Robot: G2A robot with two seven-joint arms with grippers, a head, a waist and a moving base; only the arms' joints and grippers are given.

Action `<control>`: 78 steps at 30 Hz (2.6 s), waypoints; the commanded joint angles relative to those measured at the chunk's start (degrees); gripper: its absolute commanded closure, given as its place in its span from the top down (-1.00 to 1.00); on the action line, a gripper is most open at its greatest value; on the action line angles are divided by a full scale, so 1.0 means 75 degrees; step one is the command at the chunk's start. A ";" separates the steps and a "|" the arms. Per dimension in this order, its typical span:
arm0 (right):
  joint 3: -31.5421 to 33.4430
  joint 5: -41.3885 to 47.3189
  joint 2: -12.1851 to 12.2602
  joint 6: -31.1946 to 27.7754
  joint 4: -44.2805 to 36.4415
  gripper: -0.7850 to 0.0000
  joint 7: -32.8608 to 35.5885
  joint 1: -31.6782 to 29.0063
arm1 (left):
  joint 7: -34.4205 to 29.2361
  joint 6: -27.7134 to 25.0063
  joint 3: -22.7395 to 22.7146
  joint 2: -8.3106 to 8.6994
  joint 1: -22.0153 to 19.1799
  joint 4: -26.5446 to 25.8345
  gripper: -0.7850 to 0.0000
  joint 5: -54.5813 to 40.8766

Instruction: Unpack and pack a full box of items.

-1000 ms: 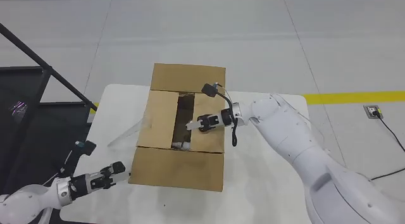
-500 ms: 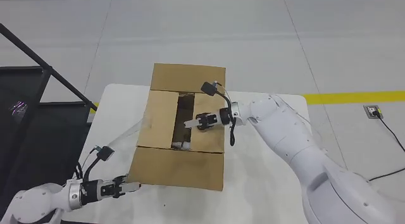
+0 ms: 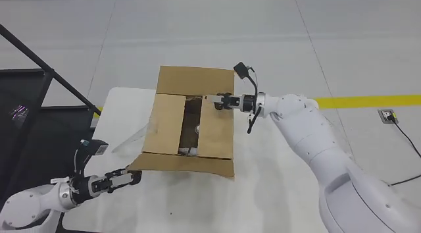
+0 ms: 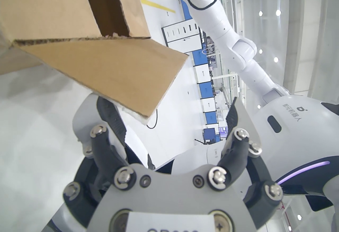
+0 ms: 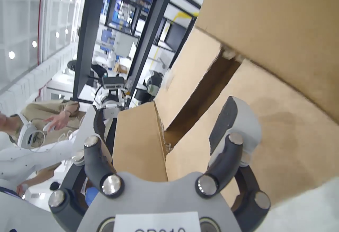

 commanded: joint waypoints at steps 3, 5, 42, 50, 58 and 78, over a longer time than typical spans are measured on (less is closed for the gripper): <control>0.0124 -0.0102 0.0063 0.0263 0.0222 1.00 -0.0739 0.0061 | 0.0704 0.0055 0.0175 -0.0041 -0.0133 -0.0242 1.00 0.0042; 0.0125 -0.0288 0.0092 0.0391 0.0308 1.00 -0.1132 0.0078 | 0.1074 0.0071 0.0266 -0.0061 -0.0204 -0.0326 1.00 0.0222; -0.0252 -0.2474 0.0111 0.2757 -0.0379 1.00 -0.5579 -0.0291 | 0.3364 0.0749 0.0933 -0.0186 -0.0736 -0.0514 1.00 0.1783; -0.0066 -0.2656 0.0121 0.3145 -0.0678 1.00 -0.5675 -0.0523 | 0.3553 0.0817 0.1044 -0.0207 -0.0757 -0.0430 1.00 0.1893; 0.0379 -0.2082 0.0134 0.2566 -0.0562 1.00 -0.4601 -0.0570 | 0.3803 0.0902 0.1125 -0.0229 -0.0802 -0.0337 1.00 0.2017; 0.1733 -0.0070 0.0332 0.0494 -0.0383 1.00 -0.1832 -0.0726 | 0.4035 0.0975 0.1348 -0.0275 -0.0922 -0.0250 1.00 0.2311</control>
